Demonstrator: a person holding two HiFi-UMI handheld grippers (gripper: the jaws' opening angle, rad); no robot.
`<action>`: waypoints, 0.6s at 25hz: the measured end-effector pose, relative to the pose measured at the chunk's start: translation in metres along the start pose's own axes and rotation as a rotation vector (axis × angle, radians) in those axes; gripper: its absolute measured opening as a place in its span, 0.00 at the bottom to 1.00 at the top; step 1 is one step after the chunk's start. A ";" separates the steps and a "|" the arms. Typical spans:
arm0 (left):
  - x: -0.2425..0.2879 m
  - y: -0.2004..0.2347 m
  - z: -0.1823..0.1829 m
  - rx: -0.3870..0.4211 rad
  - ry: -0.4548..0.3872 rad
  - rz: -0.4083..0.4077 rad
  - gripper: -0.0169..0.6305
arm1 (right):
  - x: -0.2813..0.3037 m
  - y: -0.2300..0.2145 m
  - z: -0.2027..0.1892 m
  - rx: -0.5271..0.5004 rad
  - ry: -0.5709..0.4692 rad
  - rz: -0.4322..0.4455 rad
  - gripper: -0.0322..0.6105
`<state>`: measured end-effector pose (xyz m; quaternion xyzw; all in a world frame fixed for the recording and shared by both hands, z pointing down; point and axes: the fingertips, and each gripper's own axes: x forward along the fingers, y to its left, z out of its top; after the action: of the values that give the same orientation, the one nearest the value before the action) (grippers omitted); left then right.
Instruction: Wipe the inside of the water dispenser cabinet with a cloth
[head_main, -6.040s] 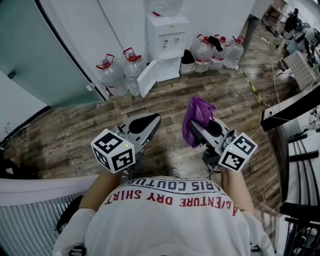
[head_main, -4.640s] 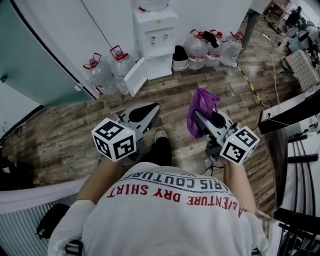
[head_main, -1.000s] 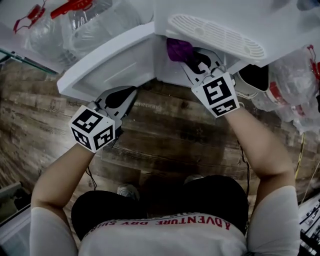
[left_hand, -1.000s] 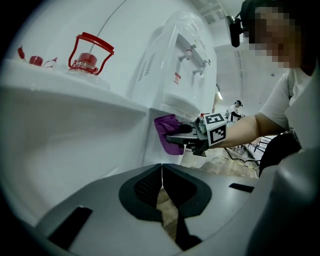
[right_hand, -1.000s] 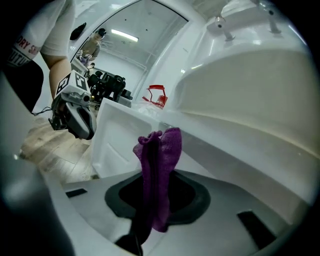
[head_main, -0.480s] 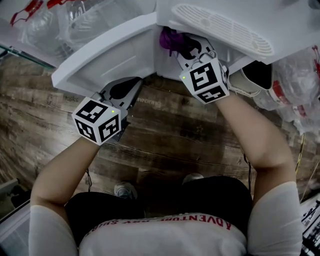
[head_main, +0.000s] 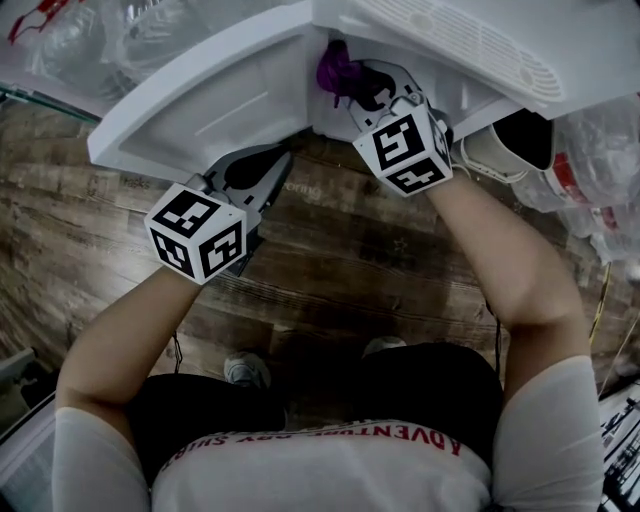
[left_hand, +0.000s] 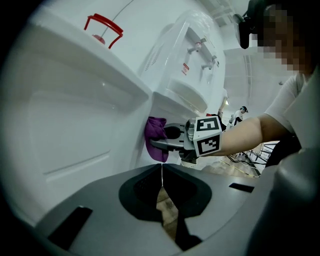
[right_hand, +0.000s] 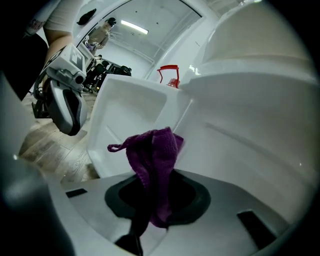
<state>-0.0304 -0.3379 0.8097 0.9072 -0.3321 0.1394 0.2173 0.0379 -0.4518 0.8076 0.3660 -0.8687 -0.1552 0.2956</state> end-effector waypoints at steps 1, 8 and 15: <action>0.000 -0.001 -0.002 -0.002 0.005 -0.002 0.07 | 0.003 0.004 -0.004 0.005 0.005 0.009 0.20; 0.004 0.001 -0.015 -0.045 0.016 0.009 0.07 | 0.022 0.035 -0.049 -0.017 0.093 0.088 0.20; 0.009 0.006 -0.019 -0.043 0.023 0.020 0.07 | 0.044 0.064 -0.093 0.009 0.179 0.126 0.20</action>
<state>-0.0304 -0.3376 0.8318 0.8973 -0.3417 0.1447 0.2390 0.0370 -0.4455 0.9289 0.3241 -0.8609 -0.0992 0.3794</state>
